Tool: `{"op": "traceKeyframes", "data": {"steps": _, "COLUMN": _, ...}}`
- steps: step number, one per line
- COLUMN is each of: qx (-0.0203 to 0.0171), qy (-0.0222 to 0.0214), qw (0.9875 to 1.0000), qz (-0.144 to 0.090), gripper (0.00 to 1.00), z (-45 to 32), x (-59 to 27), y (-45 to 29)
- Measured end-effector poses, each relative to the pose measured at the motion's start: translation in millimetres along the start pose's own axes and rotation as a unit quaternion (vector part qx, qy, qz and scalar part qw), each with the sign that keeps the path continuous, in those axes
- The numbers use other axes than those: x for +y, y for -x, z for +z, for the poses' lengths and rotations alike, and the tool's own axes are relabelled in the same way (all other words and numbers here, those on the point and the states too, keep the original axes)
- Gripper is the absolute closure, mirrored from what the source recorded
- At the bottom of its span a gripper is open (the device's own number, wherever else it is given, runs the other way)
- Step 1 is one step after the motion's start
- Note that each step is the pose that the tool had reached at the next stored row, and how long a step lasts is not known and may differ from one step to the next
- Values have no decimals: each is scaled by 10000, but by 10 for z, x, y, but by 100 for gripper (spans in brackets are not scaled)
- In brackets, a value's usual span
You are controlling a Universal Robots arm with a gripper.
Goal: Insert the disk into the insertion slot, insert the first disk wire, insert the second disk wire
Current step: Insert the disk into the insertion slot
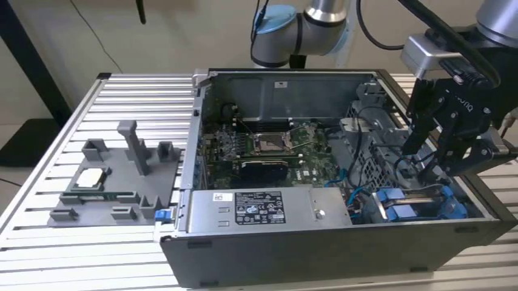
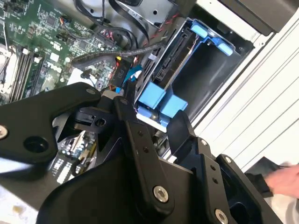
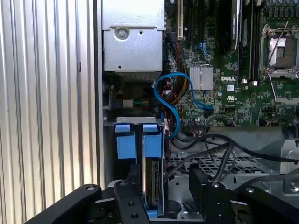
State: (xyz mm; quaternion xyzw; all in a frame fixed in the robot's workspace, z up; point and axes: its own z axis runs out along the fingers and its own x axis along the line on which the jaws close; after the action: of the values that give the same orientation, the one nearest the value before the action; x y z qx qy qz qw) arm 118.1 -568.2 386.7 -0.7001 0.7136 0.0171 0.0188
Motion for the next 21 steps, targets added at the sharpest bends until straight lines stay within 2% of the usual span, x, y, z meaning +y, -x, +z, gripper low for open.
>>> {"op": "traceKeyframes", "data": {"steps": 5, "qx": 1, "qy": 0, "qw": 10000, "qz": 0, "gripper": 45, "z": -6, "x": 0, "y": 0}}
{"op": "traceKeyframes", "data": {"steps": 12, "qx": 2, "qy": 1, "qw": 10000, "qz": -23, "gripper": 45, "z": -99, "x": 0, "y": 7}}
{"op": "traceKeyframes", "data": {"steps": 17, "qx": 2, "qy": 1, "qw": 10000, "qz": -27, "gripper": 45, "z": -101, "x": 0, "y": 9}}
{"op": "traceKeyframes", "data": {"steps": 21, "qx": 1, "qy": -10, "qw": 10000, "qz": -29, "gripper": 45, "z": -99, "x": 0, "y": 42}}
